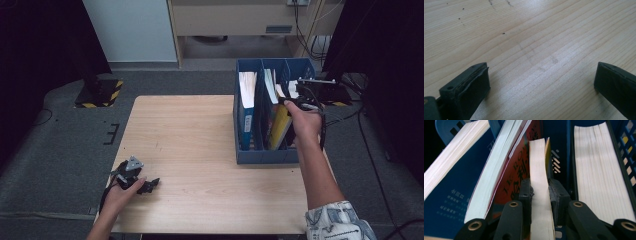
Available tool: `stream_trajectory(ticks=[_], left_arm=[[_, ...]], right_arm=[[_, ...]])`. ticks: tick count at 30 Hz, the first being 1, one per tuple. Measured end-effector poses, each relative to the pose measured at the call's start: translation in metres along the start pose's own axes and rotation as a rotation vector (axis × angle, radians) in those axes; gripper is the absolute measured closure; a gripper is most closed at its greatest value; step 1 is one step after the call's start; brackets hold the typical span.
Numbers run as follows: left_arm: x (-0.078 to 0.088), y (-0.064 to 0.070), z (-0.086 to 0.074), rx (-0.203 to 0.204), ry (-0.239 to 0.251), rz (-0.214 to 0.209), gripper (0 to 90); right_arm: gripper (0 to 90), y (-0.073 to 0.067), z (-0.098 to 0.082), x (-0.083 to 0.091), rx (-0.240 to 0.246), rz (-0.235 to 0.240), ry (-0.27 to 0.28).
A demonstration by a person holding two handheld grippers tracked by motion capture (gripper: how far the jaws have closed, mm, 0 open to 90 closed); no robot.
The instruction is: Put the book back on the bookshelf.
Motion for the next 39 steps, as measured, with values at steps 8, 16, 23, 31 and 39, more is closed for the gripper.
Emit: stream_trajectory(ticks=[8,16,23,31,39], left_arm=[[0.0,0.0,0.0,0.0,0.0,0.0,0.0],[0.0,0.0,0.0,0.003,0.0,-0.001,0.0],[-0.001,0.0,0.001,0.001,-0.001,-0.003,0.0],[-0.001,0.0,0.001,0.001,0.0,-0.004,0.0],[-0.001,0.0,0.001,0.0,-0.001,-0.003,0.0]], right_arm=[[74.8,-0.002,0.008,0.002,0.004,-0.002,0.054],[74.9,-0.004,0.014,-0.009,0.01,-0.016,0.071],[74.8,-0.006,0.016,-0.018,0.015,-0.019,0.073],[74.8,-0.005,0.016,-0.024,0.015,-0.027,0.076],[74.7,-0.007,0.017,-0.029,0.012,-0.033,0.077]])
Point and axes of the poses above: each handheld gripper's, and its own axes: x roughly backward along the jaws, z roughly out of its top, y roughly to its right, the point moved 2 cm from there along -x, roughly forward along the jaws, and after that the axes turned 9 degrees about -x, right-handed, at the moved point
